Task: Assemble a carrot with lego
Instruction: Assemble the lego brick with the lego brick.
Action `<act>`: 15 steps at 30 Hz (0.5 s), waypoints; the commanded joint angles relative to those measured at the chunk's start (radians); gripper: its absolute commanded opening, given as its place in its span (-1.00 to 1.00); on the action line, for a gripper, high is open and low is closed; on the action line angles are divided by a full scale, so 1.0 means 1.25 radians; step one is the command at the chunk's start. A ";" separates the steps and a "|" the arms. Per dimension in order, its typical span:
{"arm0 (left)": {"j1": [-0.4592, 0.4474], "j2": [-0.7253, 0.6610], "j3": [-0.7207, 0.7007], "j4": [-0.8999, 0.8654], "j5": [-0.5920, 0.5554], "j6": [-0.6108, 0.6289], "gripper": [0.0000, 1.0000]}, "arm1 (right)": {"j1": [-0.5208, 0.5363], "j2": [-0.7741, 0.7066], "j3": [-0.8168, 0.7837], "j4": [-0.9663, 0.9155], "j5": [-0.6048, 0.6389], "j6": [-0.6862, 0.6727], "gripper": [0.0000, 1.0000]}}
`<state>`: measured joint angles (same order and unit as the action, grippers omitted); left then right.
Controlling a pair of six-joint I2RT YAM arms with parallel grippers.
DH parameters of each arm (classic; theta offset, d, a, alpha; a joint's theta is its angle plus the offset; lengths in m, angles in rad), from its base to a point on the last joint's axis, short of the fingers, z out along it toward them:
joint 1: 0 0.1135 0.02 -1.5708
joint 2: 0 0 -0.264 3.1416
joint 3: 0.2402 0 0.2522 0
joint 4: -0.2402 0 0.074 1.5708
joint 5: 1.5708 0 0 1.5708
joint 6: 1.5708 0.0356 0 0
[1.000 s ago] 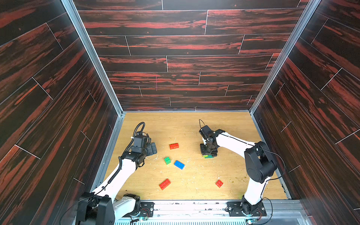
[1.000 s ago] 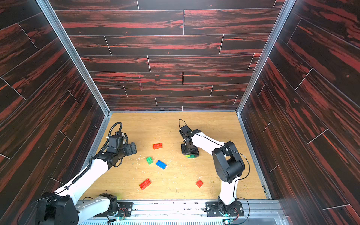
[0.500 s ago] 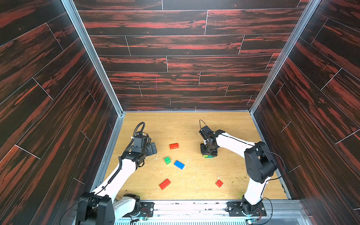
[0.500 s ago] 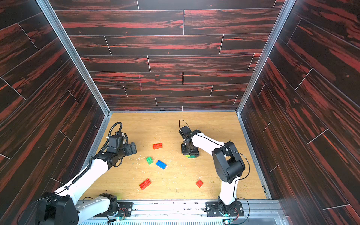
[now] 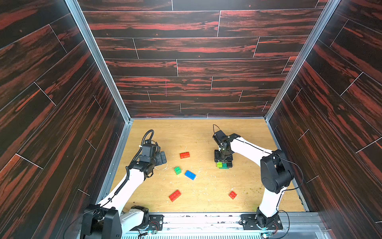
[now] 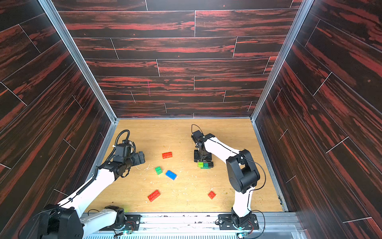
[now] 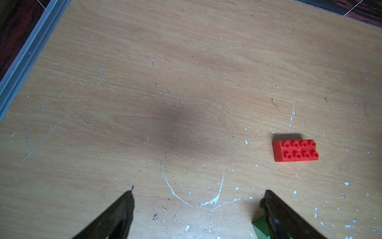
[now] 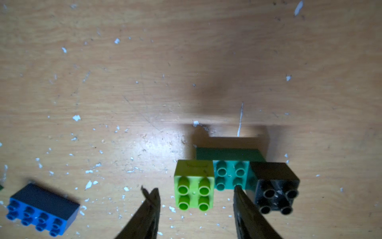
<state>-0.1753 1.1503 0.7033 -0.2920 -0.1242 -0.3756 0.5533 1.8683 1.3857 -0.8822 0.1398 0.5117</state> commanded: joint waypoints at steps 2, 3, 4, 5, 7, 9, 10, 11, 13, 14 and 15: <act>-0.002 -0.023 -0.006 -0.007 -0.016 -0.010 0.96 | -0.005 -0.025 0.004 -0.019 0.022 -0.125 0.31; -0.003 -0.023 -0.005 -0.007 -0.016 -0.010 0.96 | -0.005 -0.034 -0.004 -0.011 0.025 -0.180 0.39; -0.003 -0.024 -0.005 -0.006 -0.016 -0.010 0.96 | -0.005 -0.040 -0.011 -0.015 0.033 -0.222 0.46; -0.002 -0.024 -0.007 -0.006 -0.015 -0.010 0.96 | -0.005 -0.042 -0.015 -0.016 0.042 -0.255 0.50; -0.002 -0.024 -0.007 -0.005 -0.015 -0.011 0.96 | -0.005 -0.057 -0.040 -0.010 0.044 -0.312 0.57; -0.002 -0.024 -0.007 -0.004 -0.014 -0.011 0.96 | -0.005 -0.079 -0.073 0.007 0.051 -0.351 0.62; -0.002 -0.024 -0.007 -0.005 -0.014 -0.011 0.96 | -0.005 -0.089 -0.089 0.016 0.051 -0.364 0.64; -0.002 -0.024 -0.007 -0.005 -0.014 -0.011 0.96 | -0.005 -0.102 -0.108 0.028 0.050 -0.380 0.66; -0.002 -0.026 -0.007 -0.006 -0.014 -0.011 0.96 | -0.005 -0.118 -0.137 0.044 0.063 -0.407 0.70; -0.002 -0.026 -0.007 -0.007 -0.014 -0.011 0.96 | -0.004 -0.123 -0.154 0.054 0.082 -0.420 0.71; -0.002 -0.025 -0.007 -0.006 -0.014 -0.011 0.96 | -0.001 -0.126 -0.169 0.066 0.099 -0.436 0.72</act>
<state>-0.1753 1.1481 0.7029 -0.2916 -0.1246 -0.3756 0.5495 1.7512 1.2106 -0.8349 0.2157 0.0647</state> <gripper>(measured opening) 0.979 0.859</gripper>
